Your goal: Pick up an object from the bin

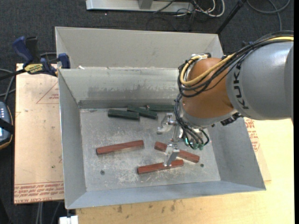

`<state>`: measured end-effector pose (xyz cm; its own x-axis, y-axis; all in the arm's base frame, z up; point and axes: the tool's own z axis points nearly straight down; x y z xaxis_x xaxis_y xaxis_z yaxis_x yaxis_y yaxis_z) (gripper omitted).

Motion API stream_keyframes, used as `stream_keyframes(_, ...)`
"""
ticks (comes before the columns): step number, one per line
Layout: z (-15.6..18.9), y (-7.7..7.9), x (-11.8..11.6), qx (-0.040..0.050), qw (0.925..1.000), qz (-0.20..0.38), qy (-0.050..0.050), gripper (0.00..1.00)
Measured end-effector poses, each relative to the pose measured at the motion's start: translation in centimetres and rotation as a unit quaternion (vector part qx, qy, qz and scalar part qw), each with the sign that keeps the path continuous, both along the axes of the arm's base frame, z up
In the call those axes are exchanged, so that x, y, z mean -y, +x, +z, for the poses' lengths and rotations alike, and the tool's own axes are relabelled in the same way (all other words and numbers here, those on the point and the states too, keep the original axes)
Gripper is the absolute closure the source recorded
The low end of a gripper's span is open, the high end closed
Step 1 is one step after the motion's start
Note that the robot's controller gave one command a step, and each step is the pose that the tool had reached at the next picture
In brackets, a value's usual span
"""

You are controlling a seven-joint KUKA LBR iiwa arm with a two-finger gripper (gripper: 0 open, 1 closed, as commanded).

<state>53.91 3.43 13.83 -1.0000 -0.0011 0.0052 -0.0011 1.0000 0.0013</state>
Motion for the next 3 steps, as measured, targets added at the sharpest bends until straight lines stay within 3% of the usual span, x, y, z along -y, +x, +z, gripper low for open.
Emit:
stream_keyframes(1,0.2,0.2,0.0,0.0026,1.0000,0.000,0.000,0.00)
stream_keyframes(2,-6.0,-1.8,1.9,0.0128,0.9999,-0.010,0.001,1.00)
stream_keyframes(3,-6.0,-1.8,1.9,0.0128,0.9999,-0.010,0.001,1.00)
